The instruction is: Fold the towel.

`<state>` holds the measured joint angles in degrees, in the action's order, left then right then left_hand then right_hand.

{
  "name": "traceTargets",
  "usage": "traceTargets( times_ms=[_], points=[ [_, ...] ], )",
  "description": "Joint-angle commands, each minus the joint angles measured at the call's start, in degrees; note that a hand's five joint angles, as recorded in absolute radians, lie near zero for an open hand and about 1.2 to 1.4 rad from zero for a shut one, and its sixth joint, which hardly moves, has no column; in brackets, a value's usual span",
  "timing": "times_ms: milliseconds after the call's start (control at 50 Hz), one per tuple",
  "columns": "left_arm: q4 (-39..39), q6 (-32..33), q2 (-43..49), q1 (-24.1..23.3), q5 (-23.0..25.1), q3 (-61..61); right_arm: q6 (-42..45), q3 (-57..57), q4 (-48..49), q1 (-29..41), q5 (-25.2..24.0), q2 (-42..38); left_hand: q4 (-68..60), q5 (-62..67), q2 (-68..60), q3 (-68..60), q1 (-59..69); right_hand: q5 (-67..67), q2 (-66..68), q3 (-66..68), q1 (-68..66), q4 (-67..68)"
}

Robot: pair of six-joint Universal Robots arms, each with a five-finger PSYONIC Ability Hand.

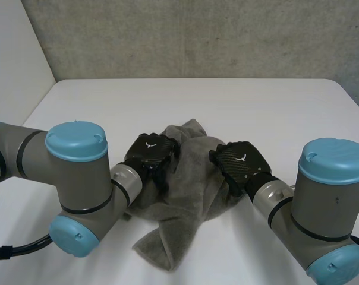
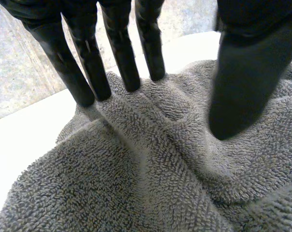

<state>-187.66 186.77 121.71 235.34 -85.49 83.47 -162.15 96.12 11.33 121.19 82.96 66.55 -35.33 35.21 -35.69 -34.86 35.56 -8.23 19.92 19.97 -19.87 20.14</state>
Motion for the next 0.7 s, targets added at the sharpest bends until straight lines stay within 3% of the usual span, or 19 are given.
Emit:
traceTargets(
  times_ms=[20,180,340,400,540,700],
  points=[
    [0.28,0.08,-0.51,0.3,-0.11,-0.06,-0.28,-0.05,0.0,-0.17,0.01,0.68,22.42,-32.3,22.78,21.96,-22.65,8.23,-9.92,-9.97,9.87,-10.14],
    [1.07,0.61,-2.09,3.9,0.06,0.64,-0.28,1.0,-0.08,-0.78,-0.08,3.67,23.43,-33.31,23.79,22.97,-23.66,8.23,-9.92,-9.97,9.87,-10.14],
    [3.18,0.96,-5.26,10.85,1.21,1.17,-0.1,2.76,-1.58,-0.78,-2.36,6.4,19.9,-29.78,20.26,19.44,-20.13,8.23,-9.92,-9.97,9.87,-10.14],
    [4.5,1.84,-6.14,13.22,3.14,1.08,-0.28,3.02,-1.93,-0.78,-3.42,6.66,16.53,-26.41,16.9,16.07,-16.76,8.23,-9.92,-9.97,9.87,-10.14],
    [12.04,6.93,-7.1,17.78,13.93,1.26,0.25,3.37,-2.11,0.27,-4.39,6.66,11.5,-21.38,11.86,11.03,-11.73,8.23,-9.92,-9.97,9.87,-10.14],
    [15.83,10.71,-7.54,23.23,17.29,4.85,0.25,3.72,-5.71,5.72,-7.82,6.49,-1.11,-8.77,-0.75,-1.57,0.88,8.23,-9.92,-9.97,9.87,-10.14]
  ],
)
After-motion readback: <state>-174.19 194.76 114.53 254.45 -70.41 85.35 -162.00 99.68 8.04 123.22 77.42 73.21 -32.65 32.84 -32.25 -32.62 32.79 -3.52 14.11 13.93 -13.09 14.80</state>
